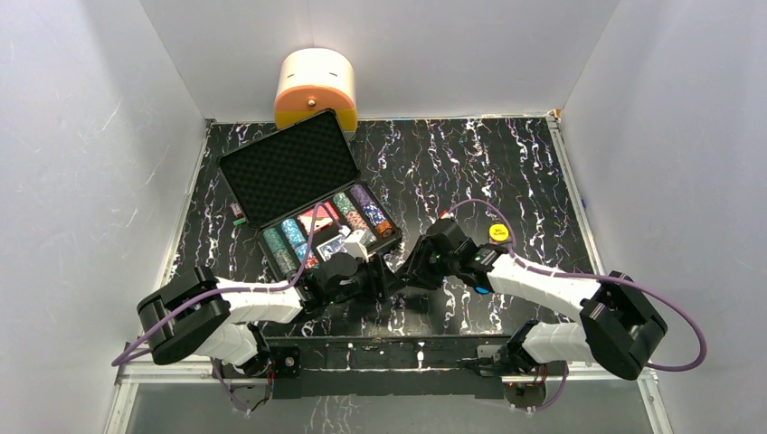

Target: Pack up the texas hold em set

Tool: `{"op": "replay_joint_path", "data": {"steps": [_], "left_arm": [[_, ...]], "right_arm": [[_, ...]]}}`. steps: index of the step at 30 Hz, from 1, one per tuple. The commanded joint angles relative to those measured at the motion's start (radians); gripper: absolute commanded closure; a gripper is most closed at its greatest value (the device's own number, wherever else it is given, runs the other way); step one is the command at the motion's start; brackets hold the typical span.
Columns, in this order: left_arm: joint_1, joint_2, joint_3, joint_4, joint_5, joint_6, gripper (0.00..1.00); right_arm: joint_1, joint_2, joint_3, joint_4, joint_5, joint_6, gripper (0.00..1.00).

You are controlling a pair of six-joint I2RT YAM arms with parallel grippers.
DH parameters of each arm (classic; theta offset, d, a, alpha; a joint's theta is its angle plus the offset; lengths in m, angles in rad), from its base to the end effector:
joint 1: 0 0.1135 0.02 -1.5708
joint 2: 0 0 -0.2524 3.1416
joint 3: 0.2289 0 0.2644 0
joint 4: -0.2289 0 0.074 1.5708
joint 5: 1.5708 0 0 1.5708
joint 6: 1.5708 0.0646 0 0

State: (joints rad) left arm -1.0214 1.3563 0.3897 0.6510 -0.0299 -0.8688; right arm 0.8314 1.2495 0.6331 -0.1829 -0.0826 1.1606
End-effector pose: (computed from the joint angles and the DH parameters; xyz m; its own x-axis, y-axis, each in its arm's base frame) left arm 0.1550 -0.2494 0.1393 -0.7442 -0.2461 -0.6209 0.4171 0.5548 -0.7198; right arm 0.1858 0.2116 0.1539 -0.9034 0.3656 -0.2238 0.1339 0.7366 0.6630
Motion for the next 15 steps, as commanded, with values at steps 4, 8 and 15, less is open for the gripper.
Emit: {"op": "replay_joint_path", "data": {"steps": [4,8,15], "left_arm": [[-0.018,-0.001,0.004,0.067,-0.119,-0.025,0.64],[-0.019,0.005,0.017,0.07,-0.117,-0.04,0.7],[-0.019,0.007,0.019,0.066,-0.141,-0.144,0.8]], "right_arm": [[-0.004,-0.036,-0.029,0.089,-0.031,0.106,0.52],[-0.004,-0.032,-0.037,0.101,-0.042,0.124,0.52],[-0.004,-0.012,-0.049,0.138,-0.076,0.154,0.52]]}}
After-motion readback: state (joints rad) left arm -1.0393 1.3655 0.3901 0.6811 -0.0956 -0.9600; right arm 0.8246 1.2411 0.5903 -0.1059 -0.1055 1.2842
